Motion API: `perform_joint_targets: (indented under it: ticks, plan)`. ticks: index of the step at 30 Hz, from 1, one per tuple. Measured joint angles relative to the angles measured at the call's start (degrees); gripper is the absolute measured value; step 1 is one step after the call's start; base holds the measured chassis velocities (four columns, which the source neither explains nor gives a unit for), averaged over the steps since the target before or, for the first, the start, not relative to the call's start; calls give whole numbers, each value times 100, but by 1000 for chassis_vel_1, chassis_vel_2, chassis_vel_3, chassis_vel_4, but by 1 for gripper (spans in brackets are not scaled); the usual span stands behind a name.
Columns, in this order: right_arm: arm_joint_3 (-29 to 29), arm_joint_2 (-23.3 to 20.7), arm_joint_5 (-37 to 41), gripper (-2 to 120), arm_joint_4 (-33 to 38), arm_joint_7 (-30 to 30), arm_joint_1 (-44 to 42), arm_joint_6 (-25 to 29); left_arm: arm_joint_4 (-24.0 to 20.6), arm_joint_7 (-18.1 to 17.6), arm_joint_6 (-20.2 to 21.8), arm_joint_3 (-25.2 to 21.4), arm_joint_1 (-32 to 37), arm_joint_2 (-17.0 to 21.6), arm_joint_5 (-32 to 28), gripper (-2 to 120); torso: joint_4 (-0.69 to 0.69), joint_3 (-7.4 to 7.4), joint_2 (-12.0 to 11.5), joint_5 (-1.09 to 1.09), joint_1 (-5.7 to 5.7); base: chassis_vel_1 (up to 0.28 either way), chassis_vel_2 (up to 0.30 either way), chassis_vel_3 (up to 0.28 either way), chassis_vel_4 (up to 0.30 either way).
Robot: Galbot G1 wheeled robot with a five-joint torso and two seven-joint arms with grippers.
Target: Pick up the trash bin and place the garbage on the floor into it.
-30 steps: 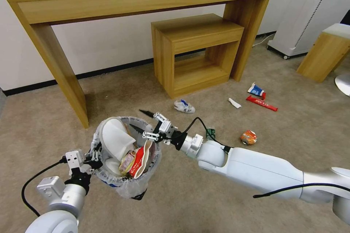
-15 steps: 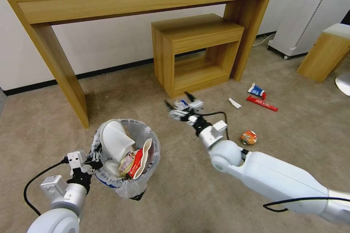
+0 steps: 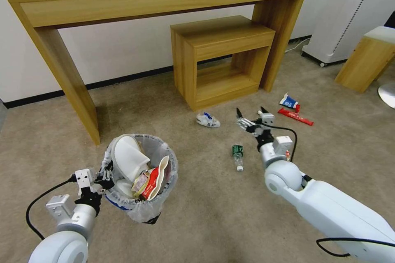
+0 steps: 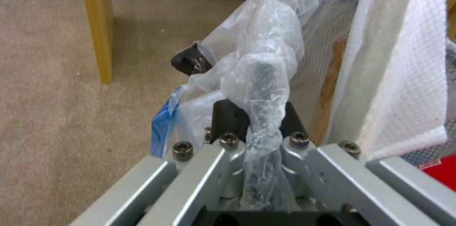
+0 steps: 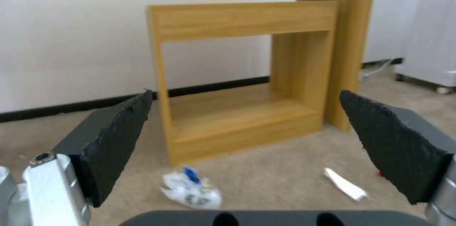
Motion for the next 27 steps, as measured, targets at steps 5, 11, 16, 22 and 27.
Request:
perform_joint_targets:
  ticks: [5,11,16,22,27]
  plan:
    - [472,15,-440,100,-29,-95,-603,163,94,0,3,30,-87,37,-50,3,-1,0,0,0,0,0,0,0,0]
    - [877,24,-721,100,-20,-169,-1023,274,130,-4,16,39,-151,112,-124,3,0,0,0,-1,0,0,0,0,0]
    - [1267,78,-878,100,69,-266,-1385,279,147,-5,17,74,-158,107,-123,3,0,0,0,-2,0,0,0,0,0]
    - [1442,161,-985,100,76,-284,-1555,275,147,-5,17,59,-143,125,-123,3,0,-1,0,-1,0,0,0,0,0]
    - [1448,185,-1046,100,21,-285,-1575,275,140,-10,17,28,-125,135,-132,3,-1,0,0,-2,0,0,0,0,0]
